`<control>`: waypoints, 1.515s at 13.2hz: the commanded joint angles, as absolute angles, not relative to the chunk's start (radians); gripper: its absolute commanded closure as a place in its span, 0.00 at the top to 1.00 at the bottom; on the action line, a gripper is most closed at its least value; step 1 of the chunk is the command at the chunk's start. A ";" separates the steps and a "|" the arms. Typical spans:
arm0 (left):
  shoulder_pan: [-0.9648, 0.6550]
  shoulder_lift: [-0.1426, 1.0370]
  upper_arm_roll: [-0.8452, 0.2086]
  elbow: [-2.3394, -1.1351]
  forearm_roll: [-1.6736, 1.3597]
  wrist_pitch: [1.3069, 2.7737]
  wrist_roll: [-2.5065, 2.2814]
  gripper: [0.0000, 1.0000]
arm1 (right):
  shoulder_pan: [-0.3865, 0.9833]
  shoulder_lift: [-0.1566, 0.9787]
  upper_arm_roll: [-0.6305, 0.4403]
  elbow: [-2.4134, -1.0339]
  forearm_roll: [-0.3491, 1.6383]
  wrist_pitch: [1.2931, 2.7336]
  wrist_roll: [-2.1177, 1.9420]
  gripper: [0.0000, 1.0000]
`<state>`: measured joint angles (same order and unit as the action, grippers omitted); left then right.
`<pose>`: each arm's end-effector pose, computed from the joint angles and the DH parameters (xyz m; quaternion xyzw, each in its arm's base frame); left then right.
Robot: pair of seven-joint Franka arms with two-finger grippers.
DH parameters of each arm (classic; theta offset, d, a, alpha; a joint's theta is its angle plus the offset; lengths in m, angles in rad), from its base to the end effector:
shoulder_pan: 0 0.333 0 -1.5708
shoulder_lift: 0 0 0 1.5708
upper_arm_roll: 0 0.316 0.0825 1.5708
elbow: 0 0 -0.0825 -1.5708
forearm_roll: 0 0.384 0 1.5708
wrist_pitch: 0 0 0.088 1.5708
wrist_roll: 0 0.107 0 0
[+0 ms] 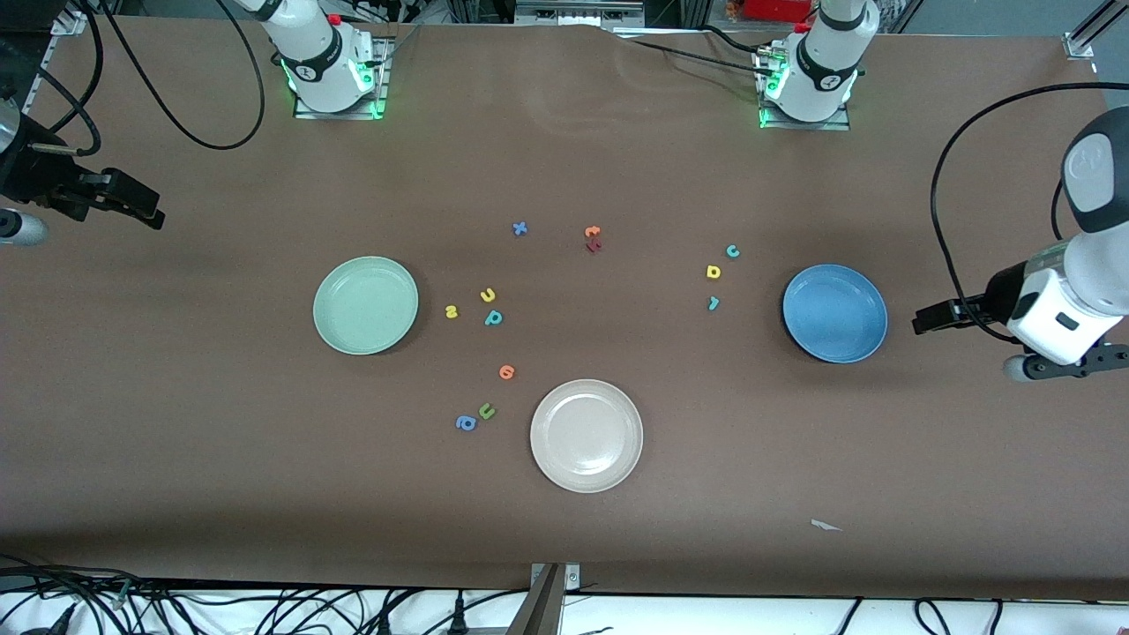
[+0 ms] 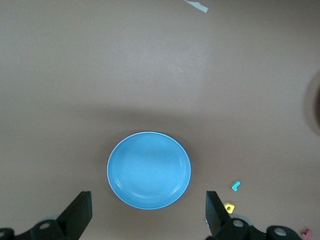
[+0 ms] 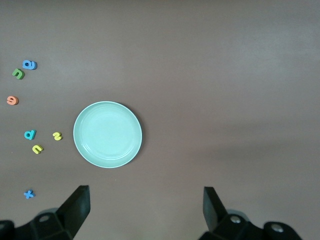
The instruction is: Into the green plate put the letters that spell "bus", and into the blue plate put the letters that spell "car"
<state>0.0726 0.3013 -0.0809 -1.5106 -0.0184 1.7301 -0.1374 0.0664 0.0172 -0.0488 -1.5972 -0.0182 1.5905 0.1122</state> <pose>0.6440 -0.0010 0.4855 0.9967 0.0676 -0.0418 0.0181 0.5605 0.0082 0.6042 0.9988 -0.0470 -0.0113 0.0103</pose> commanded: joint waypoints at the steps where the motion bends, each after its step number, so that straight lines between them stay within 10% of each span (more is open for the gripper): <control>1: 0.078 0.261 -0.098 -1.511 0.018 1.732 -0.129 1.00 | 0.063 0.023 -0.049 -1.577 -0.006 1.574 0.107 1.00; 20: 0.072 0.281 -0.098 -1.529 0.011 1.704 -0.130 1.00 | 0.063 0.023 -0.048 -1.577 -0.005 1.572 0.112 1.00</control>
<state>0.0731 0.2850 -0.0958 -1.5266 -0.0074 1.7188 -0.1357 0.0664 0.0172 -0.0488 -1.5972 -0.0182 1.5902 0.1123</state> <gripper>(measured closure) 0.000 0.000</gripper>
